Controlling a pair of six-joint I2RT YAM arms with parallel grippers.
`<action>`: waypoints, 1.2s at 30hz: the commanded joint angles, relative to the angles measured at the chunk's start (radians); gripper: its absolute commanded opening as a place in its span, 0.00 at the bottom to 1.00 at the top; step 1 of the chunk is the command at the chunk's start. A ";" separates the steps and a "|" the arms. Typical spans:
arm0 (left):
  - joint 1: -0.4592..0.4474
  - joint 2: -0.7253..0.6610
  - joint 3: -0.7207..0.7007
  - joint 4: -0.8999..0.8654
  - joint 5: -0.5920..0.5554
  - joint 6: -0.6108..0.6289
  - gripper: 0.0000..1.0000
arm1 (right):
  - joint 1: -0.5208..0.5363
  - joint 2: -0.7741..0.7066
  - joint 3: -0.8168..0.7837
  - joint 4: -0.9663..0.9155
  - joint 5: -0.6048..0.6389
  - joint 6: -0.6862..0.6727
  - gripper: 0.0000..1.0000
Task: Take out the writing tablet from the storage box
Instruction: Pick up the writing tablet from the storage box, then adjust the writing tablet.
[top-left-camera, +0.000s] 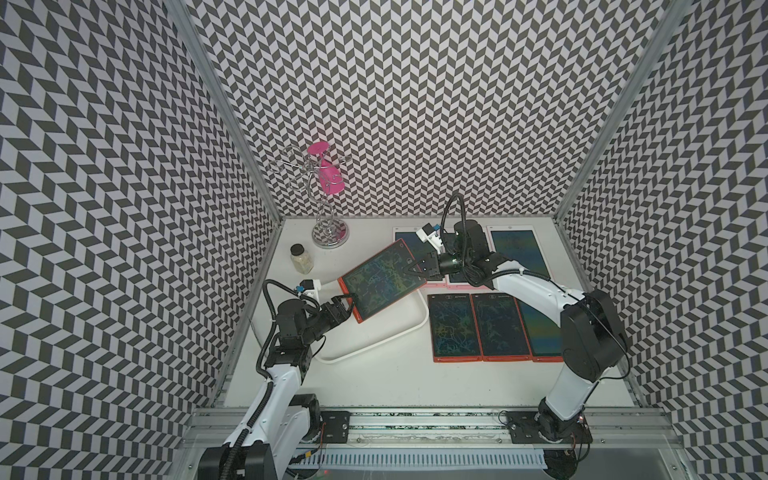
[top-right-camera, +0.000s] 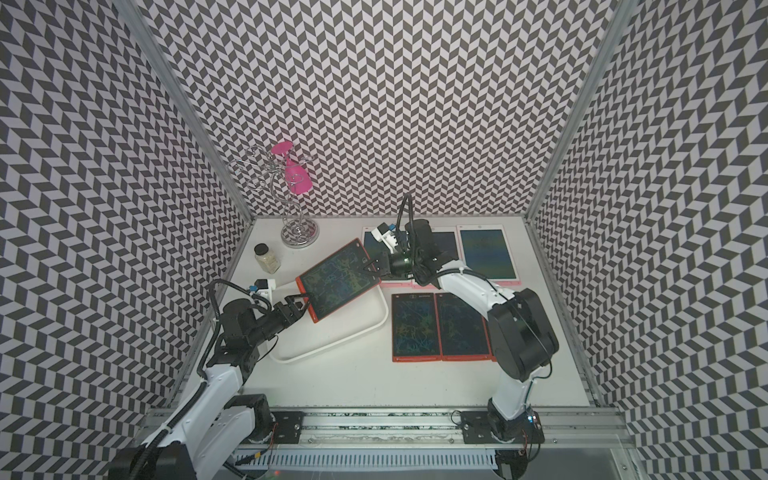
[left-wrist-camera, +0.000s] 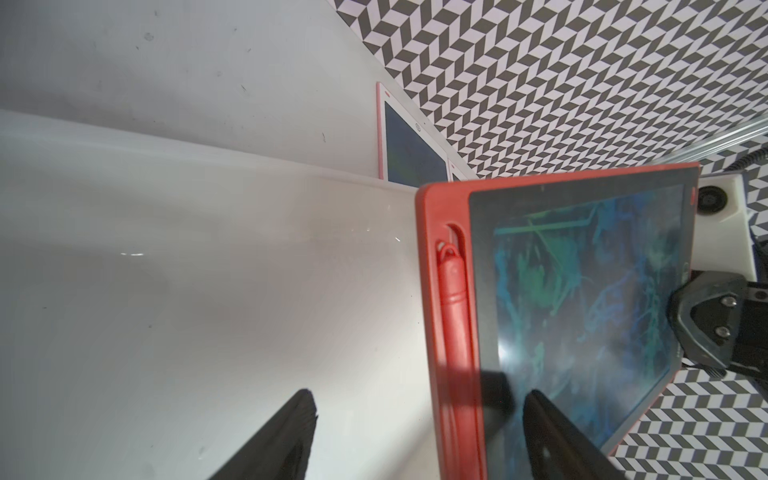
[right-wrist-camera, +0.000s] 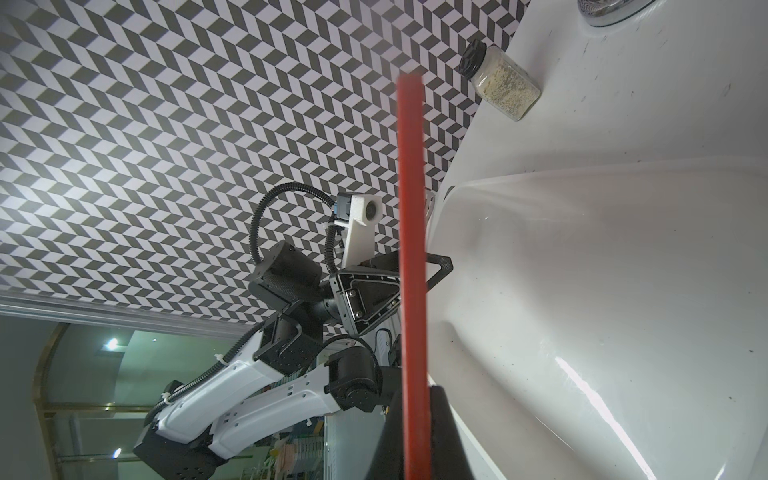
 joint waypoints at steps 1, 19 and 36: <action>-0.003 0.012 -0.023 0.158 0.064 -0.049 0.79 | 0.004 0.011 -0.006 0.106 -0.033 0.031 0.01; -0.086 0.226 0.051 0.396 0.093 -0.100 0.79 | 0.004 0.108 0.056 0.109 -0.024 0.045 0.00; -0.098 0.408 0.130 0.603 0.187 -0.190 0.46 | -0.035 0.175 0.096 0.128 -0.045 0.068 0.17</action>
